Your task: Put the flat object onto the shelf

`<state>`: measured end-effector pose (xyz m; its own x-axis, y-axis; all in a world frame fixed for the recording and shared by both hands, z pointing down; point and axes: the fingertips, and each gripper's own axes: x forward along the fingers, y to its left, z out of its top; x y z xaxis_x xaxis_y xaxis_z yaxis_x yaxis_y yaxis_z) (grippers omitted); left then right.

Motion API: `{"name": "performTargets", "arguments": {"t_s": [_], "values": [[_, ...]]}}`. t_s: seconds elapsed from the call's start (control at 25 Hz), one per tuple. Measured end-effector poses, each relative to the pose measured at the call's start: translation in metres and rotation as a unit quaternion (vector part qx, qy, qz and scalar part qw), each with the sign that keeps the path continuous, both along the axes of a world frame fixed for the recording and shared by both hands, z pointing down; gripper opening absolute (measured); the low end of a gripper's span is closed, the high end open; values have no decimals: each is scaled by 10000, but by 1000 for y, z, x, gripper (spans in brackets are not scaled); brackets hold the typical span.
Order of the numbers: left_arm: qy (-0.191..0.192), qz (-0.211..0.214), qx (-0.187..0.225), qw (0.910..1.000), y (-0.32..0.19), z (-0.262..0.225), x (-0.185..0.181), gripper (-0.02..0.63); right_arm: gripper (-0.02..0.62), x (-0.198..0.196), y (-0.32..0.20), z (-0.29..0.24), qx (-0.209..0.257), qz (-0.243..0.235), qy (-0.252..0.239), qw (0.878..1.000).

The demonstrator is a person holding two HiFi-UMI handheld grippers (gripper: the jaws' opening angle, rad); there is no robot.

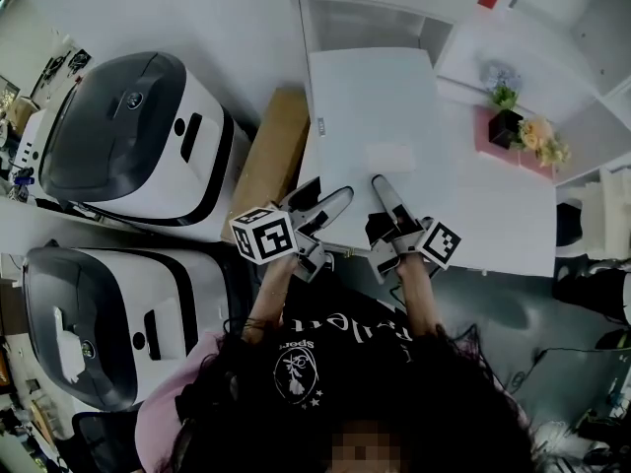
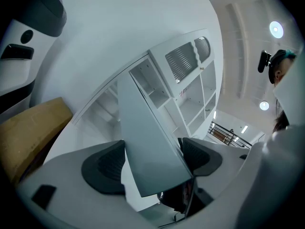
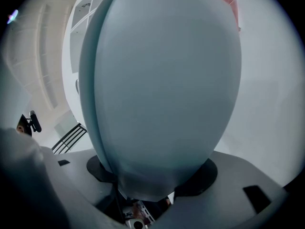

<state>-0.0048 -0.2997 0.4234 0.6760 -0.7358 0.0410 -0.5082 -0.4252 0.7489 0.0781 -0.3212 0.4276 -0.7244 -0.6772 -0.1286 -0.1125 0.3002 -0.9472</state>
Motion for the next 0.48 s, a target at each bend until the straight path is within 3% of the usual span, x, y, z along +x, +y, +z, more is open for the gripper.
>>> {"name": "performTargets", "arguments": {"t_s": [0.48], "values": [[105,309,-160,9993,-42,7,-11,385,316,-9,-36,8,-182,276,150,9993]]}}
